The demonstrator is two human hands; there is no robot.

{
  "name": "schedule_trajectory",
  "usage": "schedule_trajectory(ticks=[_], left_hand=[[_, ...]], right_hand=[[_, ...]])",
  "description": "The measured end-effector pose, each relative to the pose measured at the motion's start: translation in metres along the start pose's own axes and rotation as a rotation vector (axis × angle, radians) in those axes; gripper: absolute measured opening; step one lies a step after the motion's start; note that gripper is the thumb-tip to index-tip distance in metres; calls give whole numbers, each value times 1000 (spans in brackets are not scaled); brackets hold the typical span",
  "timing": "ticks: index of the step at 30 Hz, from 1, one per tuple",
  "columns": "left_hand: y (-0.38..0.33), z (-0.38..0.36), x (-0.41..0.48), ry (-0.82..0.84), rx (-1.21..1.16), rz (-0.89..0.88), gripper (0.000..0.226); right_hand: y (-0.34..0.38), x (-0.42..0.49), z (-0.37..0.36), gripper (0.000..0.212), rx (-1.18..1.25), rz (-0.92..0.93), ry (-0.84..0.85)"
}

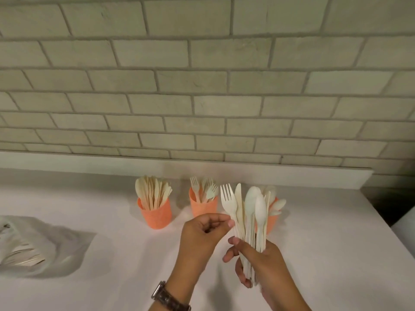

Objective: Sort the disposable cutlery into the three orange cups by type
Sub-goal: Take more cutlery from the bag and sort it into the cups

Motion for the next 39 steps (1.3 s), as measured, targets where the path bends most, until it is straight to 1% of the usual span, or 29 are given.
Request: schedule_trajectory(ticks=[3,5,7,9,11,14,16,18,20,22,24,25,26,28,29,30,31,33,35,37,39], left_hand=[[-5,-1,0,61,7,18,8],[-11,-3,1,95,16,8,7],[-16,0,12,65,9,-5,10],[-22,6,34,-39,-4,-39,7],[-25,12,62,-187,-21,-124,5],[-20,12,99,-379,35,-260,16],[-4,8,119,-424,124,-284,21],[17,0,134,-393,204,-260,22],[35,-6,140,-308,299,-198,23],[44,-8,138,-260,343,-137,35],[42,-7,127,-288,306,-125,48],[37,-8,117,-303,305,-162,47],[30,-10,103,-290,290,-203,38],[16,-15,70,-193,201,-212,7],[8,-18,50,-119,175,-184,8],[4,-19,33,-40,149,-144,14],[2,-21,19,32,139,-118,16],[0,-23,-3,118,185,-121,15],[1,-23,-13,117,176,-129,14],[-1,-20,-15,83,150,-99,12],[-4,-15,-15,77,178,-115,8]], right_hand=[[2,-3,2,13,-13,15,11],[2,-4,5,17,3,1,8],[0,-3,9,20,32,-15,-12],[-4,-2,17,19,50,-27,-51],[-8,0,24,18,55,-34,-92],[-11,1,33,19,62,-36,-143],[-11,1,35,19,64,-36,-156],[-10,1,34,19,72,-36,-151],[-9,1,32,19,74,-36,-136],[-7,1,30,19,77,-37,-115],[-5,2,29,19,93,-48,-97],[-4,1,29,19,107,-53,-89],[-3,1,28,18,119,-58,-79],[-2,1,27,22,137,-57,-64],[-1,0,26,25,137,-52,-60],[0,0,25,24,125,-47,-58],[0,-1,24,21,107,-38,-56],[1,-4,22,19,74,-13,-46],[2,-8,18,19,52,13,-30],[4,-11,15,17,35,23,-2],[4,-13,11,17,45,24,39]])
Point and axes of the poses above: each hand's wrist, its own x-axis towards the middle knuckle, its own z-axis out of the back of the hand, y = z × x, the point moved 1 cm from there along x, towards the middle knuckle, and after that the axes turned 13 degrees about -y, right-handed, at the moved point
